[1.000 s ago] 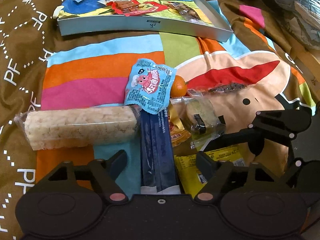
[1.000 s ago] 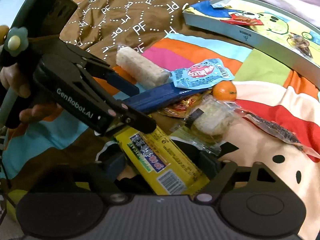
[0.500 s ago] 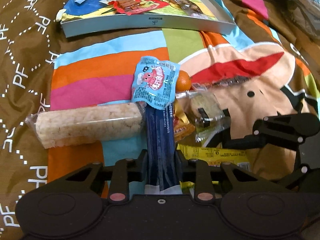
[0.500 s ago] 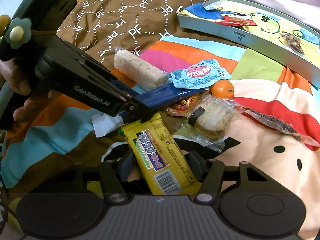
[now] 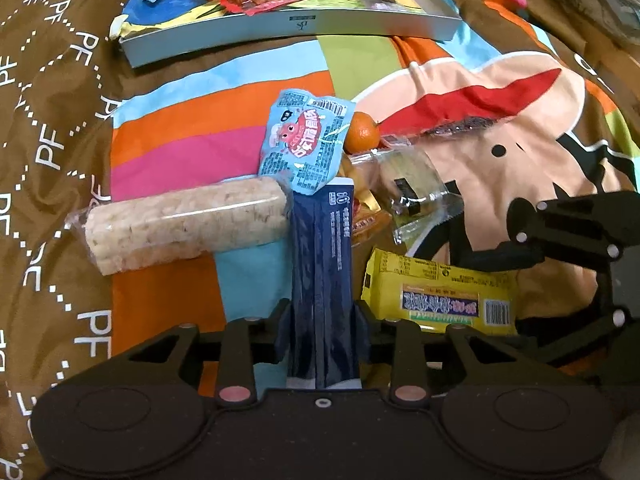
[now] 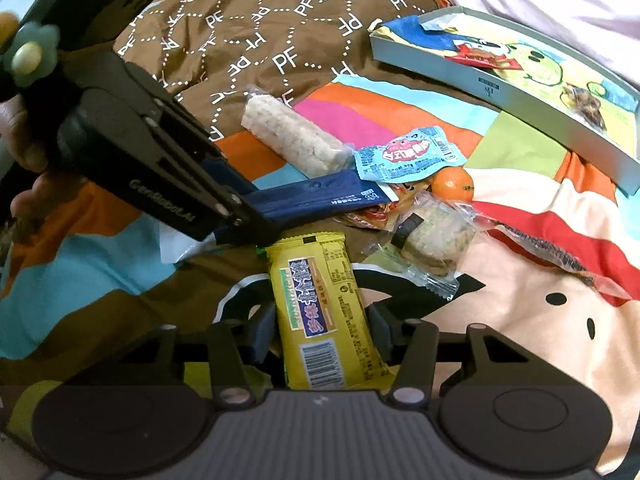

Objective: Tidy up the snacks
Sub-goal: 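Lift both held packets and carry them over the tray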

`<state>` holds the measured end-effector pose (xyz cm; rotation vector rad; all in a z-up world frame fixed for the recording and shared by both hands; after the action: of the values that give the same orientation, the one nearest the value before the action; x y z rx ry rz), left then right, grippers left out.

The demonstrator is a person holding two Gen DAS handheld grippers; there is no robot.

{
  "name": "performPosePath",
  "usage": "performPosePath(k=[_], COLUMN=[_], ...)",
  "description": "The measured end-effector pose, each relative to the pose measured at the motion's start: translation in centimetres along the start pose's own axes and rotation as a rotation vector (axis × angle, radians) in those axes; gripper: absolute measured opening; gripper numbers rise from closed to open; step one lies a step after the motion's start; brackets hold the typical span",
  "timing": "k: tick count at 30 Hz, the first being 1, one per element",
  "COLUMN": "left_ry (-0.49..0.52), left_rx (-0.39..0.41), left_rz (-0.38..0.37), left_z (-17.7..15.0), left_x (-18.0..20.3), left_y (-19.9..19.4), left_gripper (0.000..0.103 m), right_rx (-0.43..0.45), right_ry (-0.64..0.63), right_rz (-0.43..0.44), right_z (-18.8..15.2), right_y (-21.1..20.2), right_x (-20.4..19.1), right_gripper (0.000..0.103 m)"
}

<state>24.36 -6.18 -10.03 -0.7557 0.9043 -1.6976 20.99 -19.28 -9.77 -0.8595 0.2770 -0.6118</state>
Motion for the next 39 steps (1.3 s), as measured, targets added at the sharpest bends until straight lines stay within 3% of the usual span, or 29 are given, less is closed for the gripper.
performPosePath(k=[6,14,18,27,34,39], left_ry=[0.046,0.038,0.031,0.015,-0.018,-0.074], left_rx=[0.016,-0.031,-0.037,0.010,0.155,0.261], left_rz=[0.052,0.069,0.071,0.103,0.093,0.102], left_z=[0.1,-0.3,-0.5,0.3,1.9,4.7], left_x=[0.7,0.7,0.8,1.2,1.7,1.5], left_y=[0.2,-1.0,-1.9,-3.7,-5.1,-5.4], left_gripper=[0.028,0.023,0.023,0.022,0.022,0.022], right_rx=[0.003,0.026,0.026,0.062,0.145,0.248], right_ry=[-0.117,-0.346,-0.392,-0.354,-0.275,-0.202], right_rz=[-0.091,-0.245,-0.286,-0.366,-0.438,-0.529], right_z=[0.0,-0.3,-0.3,0.3,1.1,2.2], right_y=[0.4,0.8,0.9,-0.2,-1.8,-2.9], right_x=[-1.4,-3.6,-3.9,-2.7,-0.8,1.2], right_gripper=[0.054,0.054,0.054,0.054,0.054,0.054])
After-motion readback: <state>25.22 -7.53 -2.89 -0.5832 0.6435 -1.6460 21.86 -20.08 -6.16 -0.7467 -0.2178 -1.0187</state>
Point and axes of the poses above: each gripper's, at about its wrist camera, not at the fingertips, and y roughly the way its jaws point, x to its right, z to its top, the point moved 5 cm from there along y, roughly the way its jaws point, and after that the axes turned 4 degrees about z, right-handed, at the moved point
